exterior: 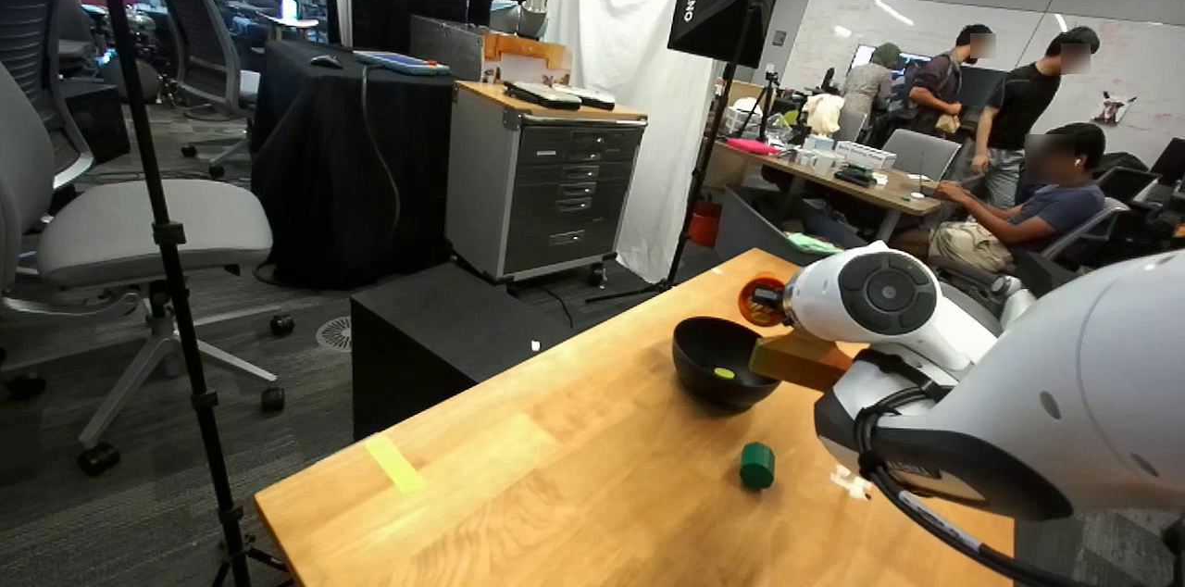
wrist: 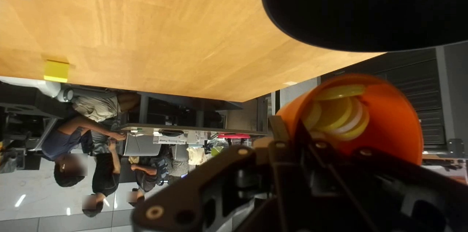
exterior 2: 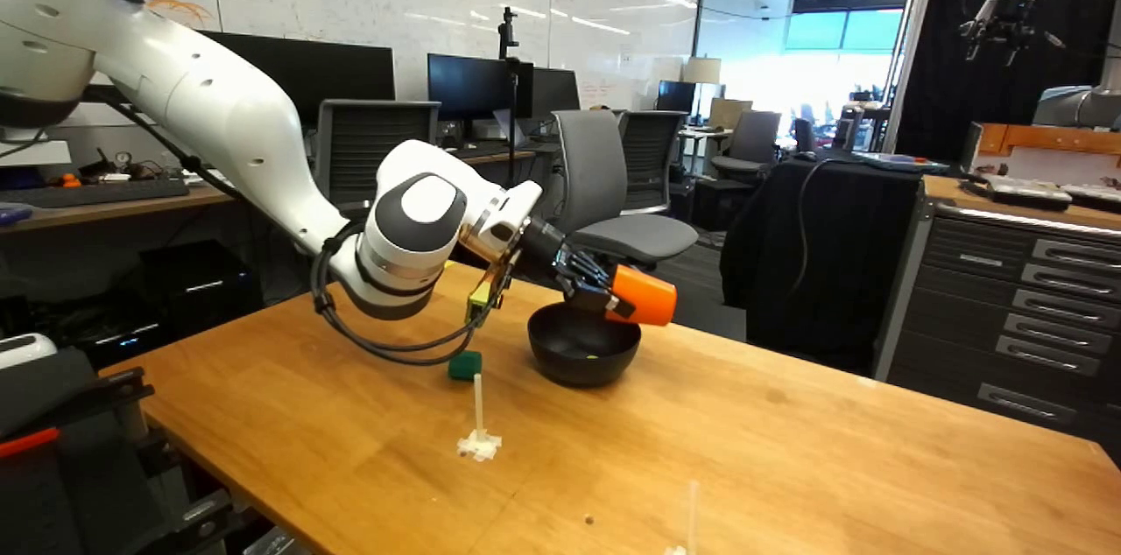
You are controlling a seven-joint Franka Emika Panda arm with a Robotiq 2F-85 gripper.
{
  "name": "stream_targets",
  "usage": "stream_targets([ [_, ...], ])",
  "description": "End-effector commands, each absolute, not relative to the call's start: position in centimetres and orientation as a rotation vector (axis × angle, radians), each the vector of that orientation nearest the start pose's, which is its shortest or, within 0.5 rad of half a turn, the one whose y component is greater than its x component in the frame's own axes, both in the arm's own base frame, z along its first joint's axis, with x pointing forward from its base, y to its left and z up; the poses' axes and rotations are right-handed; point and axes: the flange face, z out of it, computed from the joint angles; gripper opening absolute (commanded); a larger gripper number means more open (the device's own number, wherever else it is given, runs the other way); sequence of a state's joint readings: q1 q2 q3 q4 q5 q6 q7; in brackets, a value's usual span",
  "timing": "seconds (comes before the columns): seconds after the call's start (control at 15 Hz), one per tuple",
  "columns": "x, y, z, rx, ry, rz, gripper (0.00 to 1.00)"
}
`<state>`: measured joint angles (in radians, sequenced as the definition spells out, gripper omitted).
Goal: Move the objects from the orange cup to the black bowl
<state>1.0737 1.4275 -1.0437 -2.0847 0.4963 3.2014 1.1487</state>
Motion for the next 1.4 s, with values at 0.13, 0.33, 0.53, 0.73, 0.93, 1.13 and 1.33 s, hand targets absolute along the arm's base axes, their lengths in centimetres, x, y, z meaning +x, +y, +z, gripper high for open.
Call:
stream_targets([
  [0.13,59.3,-2.5,11.3,-2.836,1.394,-1.856,0.06],
  [0.33,58.2,-3.3,13.9,-2.838,1.396,-1.877,0.06],
  [0.53,58.2,-3.5,15.6,-2.828,1.393,-1.927,0.06],
  [0.73,58.4,-3.1,16.5,-2.829,1.377,-1.961,0.06],
  [0.93,58.6,-2.4,16.0,-2.841,1.353,-1.959,0.06],
  [1.13,58.7,-1.5,15.0,-2.861,1.336,-1.942,0.06],
  [1.33,58.7,-0.7,14.3,-2.879,1.318,-1.935,0.06],
])
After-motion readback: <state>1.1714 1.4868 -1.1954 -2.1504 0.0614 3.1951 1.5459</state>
